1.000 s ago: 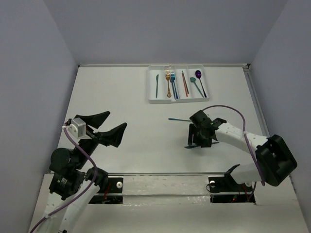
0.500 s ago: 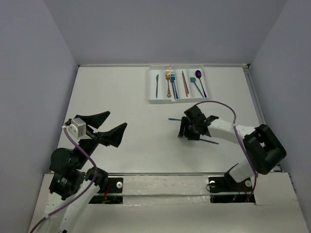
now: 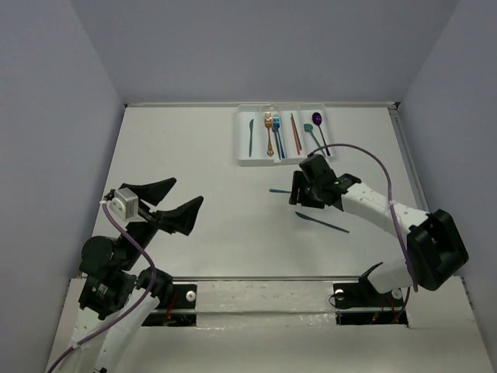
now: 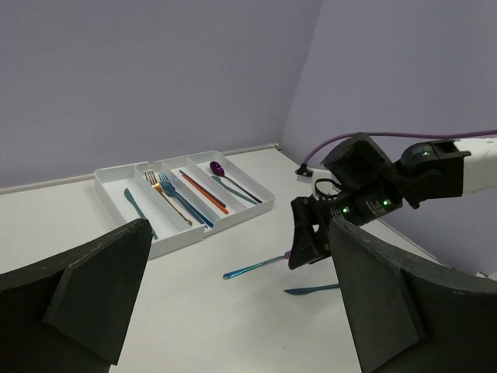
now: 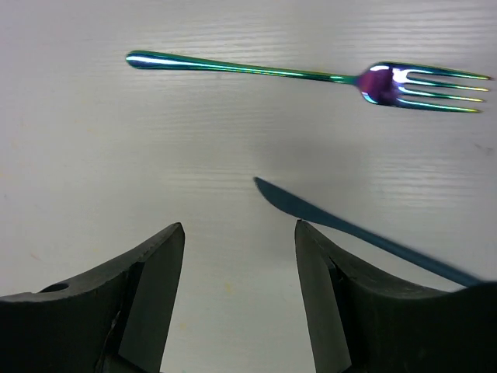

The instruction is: Sort the eating utensils into containers

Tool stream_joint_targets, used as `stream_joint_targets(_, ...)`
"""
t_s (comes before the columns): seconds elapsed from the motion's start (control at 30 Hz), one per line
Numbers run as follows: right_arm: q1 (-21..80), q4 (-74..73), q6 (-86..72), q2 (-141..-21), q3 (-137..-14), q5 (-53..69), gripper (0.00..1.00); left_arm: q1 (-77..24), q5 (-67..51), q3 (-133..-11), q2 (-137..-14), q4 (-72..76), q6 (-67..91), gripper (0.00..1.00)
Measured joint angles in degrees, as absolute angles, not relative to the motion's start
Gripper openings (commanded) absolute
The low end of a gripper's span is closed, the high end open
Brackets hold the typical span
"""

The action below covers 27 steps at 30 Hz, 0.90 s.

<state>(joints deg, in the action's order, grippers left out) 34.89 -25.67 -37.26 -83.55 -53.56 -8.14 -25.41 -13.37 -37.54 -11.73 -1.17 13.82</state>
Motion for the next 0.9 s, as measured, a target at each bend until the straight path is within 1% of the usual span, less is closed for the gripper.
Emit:
stream_joint_targets(0.07,31.73,-30.52,-34.65,-79.53,-53.52,-7.64,0.65,-25.43,-13.39,-37.54,-11.73,-1.17,13.82,0.99)
stream_joint_targets(0.17,28.69,-35.44,-31.59,-78.35,-53.54,-6.33,0.64,-25.41,-13.43,-37.54,-11.73,-1.17,13.82,0.99)
stream_joint_targets(0.23,27.38,-40.62,-29.02,-80.12,-54.61,-5.5,0.62,-25.43,-13.43,-37.54,-11.73,-1.17,13.82,0.99)
stream_joint_targets(0.33,26.57,-45.25,-26.22,-83.13,-56.31,-3.51,0.64,-25.41,-13.43,-37.54,-11.73,-1.17,13.85,0.99)
stream_joint_targets(0.43,25.91,-50.46,-22.61,-87.68,-61.36,-2.85,0.67,-25.41,-13.43,-37.54,-11.73,-1.17,13.82,0.99)
stream_joint_targets(0.57,24.69,-52.47,-18.0,-92.38,-65.56,-2.55,0.67,-25.74,-13.37,-37.54,-11.73,-1.17,13.82,0.99)
stream_joint_targets(0.9,23.57,-53.56,-7.79,-100.38,-66.02,-0.12,0.65,-25.93,-13.28,-37.54,-11.7,-1.17,13.82,0.99)
